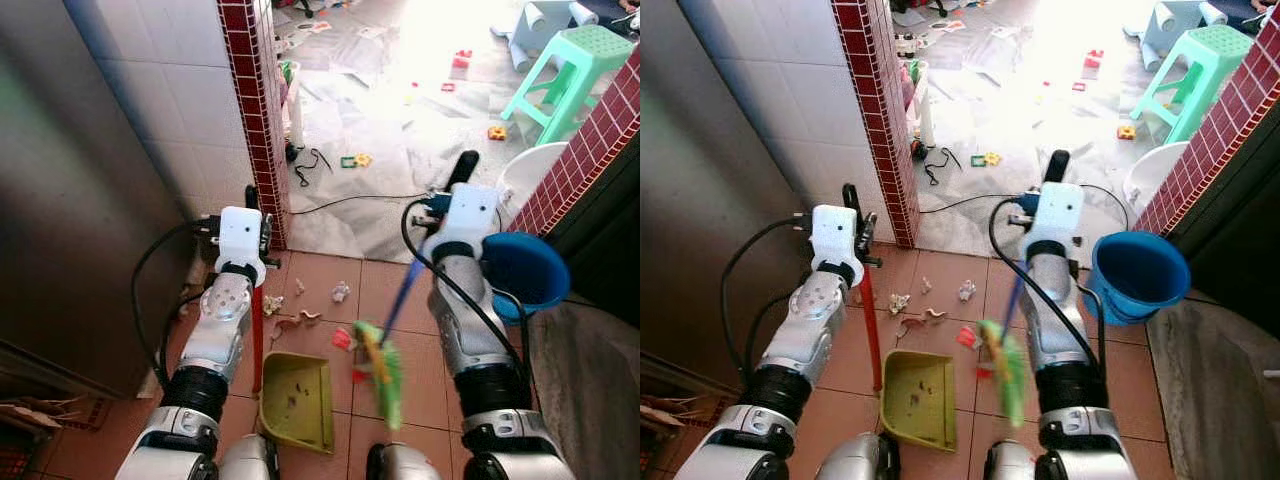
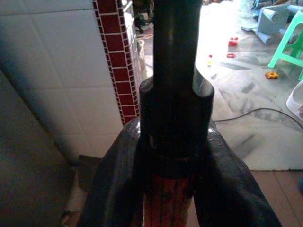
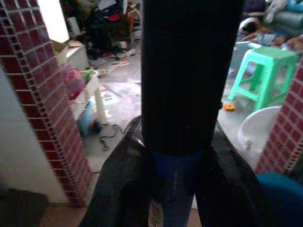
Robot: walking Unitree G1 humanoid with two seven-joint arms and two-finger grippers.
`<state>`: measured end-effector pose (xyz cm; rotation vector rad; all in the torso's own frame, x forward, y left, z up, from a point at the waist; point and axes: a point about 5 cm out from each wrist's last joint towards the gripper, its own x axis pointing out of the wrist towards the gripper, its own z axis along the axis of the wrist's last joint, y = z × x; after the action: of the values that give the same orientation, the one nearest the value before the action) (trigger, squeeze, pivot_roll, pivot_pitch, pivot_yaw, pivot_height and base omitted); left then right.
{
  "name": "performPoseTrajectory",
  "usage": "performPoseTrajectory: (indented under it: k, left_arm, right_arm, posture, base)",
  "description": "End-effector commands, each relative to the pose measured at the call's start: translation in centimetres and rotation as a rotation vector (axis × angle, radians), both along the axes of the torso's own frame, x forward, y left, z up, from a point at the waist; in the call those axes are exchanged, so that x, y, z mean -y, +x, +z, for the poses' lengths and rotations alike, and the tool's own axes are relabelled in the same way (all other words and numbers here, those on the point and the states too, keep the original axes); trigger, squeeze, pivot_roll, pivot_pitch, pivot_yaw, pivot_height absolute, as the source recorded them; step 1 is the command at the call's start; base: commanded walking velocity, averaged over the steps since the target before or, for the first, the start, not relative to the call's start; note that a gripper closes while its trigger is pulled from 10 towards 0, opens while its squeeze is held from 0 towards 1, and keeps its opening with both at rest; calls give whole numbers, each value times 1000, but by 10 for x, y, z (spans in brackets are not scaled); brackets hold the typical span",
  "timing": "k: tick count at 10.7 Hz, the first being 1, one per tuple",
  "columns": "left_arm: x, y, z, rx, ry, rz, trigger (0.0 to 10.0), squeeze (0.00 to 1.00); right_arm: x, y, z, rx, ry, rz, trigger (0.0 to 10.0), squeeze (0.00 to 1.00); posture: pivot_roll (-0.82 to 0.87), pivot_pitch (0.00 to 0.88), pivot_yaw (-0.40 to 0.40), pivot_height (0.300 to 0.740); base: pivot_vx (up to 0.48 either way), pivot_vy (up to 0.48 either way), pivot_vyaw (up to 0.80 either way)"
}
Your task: Sweep floor
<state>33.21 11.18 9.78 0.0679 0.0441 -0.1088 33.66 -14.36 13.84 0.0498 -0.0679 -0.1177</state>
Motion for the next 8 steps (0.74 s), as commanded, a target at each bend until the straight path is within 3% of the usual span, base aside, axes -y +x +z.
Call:
performPoseTrajectory:
  k: [1, 3, 5, 6, 7, 8]
  left_arm:
    - [2, 1, 2, 13, 9, 4, 10000, 0]
    - [3, 2, 2, 13, 8, 3, 10000, 0]
    - [4, 4, 2, 15, 8, 6, 10000, 0]
    - [4, 4, 2, 16, 8, 7, 10000, 0]
    - [4, 4, 2, 16, 9, 6, 10000, 0]
    - [4, 5, 2, 17, 9, 1, 10000, 0]
  right_arm:
    - [-7, 4, 15, 32, 64, 47, 10000, 0]
    - [-26, 5, 19, -14, 105, 239, 10000, 0]
    - [-43, -1, 22, -63, -15, 513, 10000, 0]
    - [-45, -5, 22, -80, -55, 591, 10000, 0]
    - [-49, -10, 26, -90, -31, 683, 10000, 0]
    - [-55, -16, 43, -64, 74, 803, 10000, 0]
  posture:
    - [-51, 108, 34, 740]
    - [-54, 105, 35, 740]
    - [-54, 98, 37, 740]
    - [-54, 96, 40, 740]
    - [-55, 93, 43, 740]
    - [-55, 91, 46, 740]
  base:
    - [0, 0, 0]
    - [0, 0, 0]
    - [0, 0, 0]
    - [0, 0, 0]
    - [0, 0, 0]
    - [0, 0, 0]
